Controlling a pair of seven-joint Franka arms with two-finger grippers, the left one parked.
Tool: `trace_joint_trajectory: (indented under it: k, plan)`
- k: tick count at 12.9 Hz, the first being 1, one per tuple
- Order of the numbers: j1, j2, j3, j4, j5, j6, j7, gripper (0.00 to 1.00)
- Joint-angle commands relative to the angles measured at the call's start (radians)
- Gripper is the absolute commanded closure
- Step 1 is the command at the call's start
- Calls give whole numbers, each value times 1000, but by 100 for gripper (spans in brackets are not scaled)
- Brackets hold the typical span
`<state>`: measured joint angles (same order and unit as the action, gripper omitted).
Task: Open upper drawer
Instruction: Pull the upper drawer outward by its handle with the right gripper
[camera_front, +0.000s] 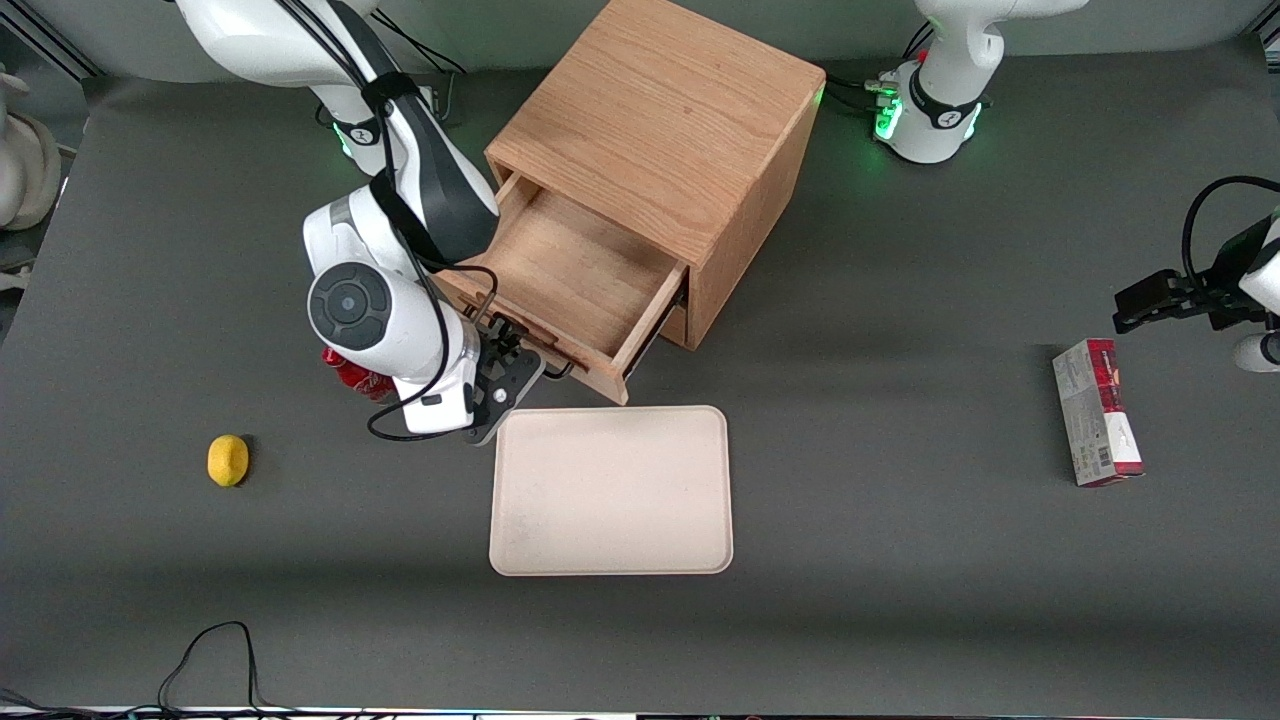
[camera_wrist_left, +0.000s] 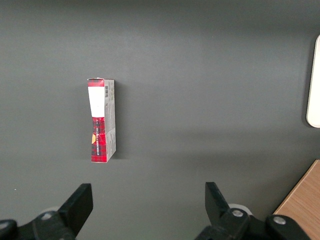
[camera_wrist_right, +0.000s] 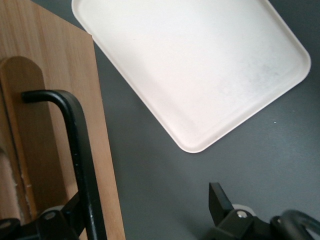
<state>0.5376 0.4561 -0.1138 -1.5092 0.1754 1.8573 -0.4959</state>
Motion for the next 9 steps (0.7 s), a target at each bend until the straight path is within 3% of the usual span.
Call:
trace_joint_trajectory:
  k: [1,9]
  plan:
    - [-24,38,2,60,-21,-23,13,0]
    - [-74,85,2,125,-34,-23,13,0]
